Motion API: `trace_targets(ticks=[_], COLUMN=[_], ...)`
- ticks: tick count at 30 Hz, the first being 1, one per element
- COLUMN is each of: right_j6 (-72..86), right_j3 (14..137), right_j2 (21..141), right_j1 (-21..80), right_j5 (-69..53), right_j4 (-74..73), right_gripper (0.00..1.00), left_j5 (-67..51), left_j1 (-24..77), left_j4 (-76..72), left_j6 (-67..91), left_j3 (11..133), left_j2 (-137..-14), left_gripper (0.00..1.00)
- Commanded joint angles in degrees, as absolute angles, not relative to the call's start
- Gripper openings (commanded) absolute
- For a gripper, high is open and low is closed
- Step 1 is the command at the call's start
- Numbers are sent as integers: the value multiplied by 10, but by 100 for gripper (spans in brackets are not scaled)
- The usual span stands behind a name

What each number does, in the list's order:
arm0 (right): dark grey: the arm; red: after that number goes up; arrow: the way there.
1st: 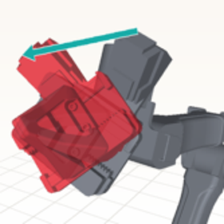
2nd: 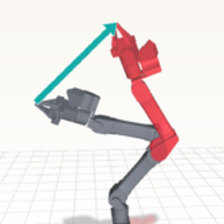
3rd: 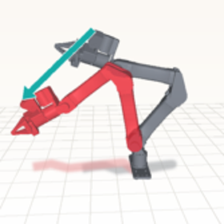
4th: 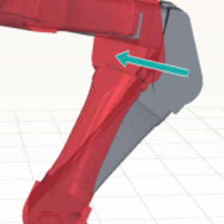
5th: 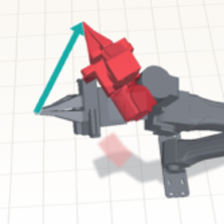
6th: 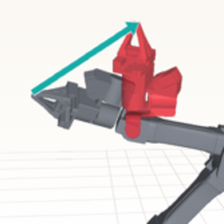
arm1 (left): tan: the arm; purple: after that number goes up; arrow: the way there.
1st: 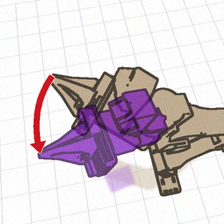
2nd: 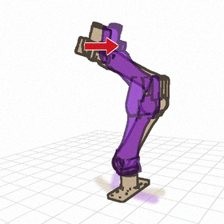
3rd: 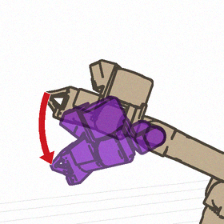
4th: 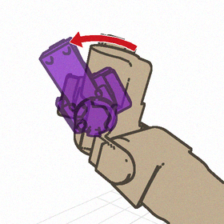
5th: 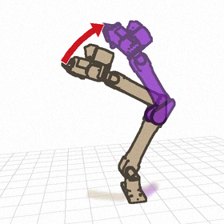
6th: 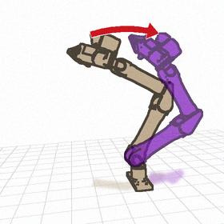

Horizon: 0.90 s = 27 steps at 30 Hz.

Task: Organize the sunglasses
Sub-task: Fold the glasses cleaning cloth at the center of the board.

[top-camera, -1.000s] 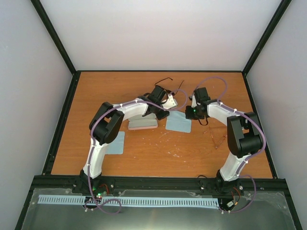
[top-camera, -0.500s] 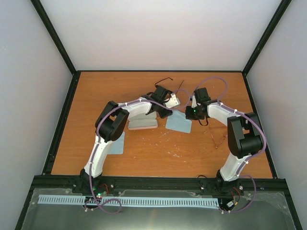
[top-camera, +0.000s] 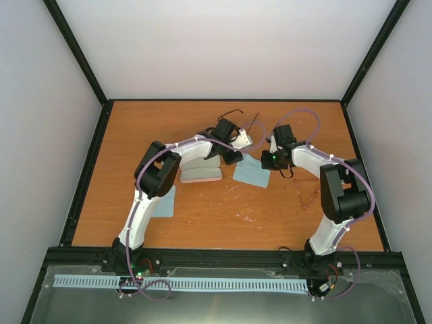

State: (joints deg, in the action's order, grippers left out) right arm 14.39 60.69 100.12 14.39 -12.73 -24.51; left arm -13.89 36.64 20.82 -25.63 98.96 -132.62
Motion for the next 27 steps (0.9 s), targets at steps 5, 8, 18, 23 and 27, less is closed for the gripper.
trace_targets(ticks=[5,8,18,23,27], right_j6=[141,144,142,141,141], right_j3=[611,613,615,615,615], right_j2=[998,999,1004,1004,1003], right_j1=[141,140,140,140,140], right_j5=[-113,-114,-118,-121,-122], right_j4=[-245,-241,-239,-237,-236], right_gripper=[3,3,3,3,3], left_j5=[-240,-273,-340,-323,-316], left_j1=[314,314,316,317,318], left_j4=[257,301,378,382,379], left_j6=[-234,-251,-335,-347,-347], left_j3=[1056,1111,1158,1150,1155], left_j2=[-1319,-1356,-1391,-1400,-1410], left_gripper=[44,44,44,43,43])
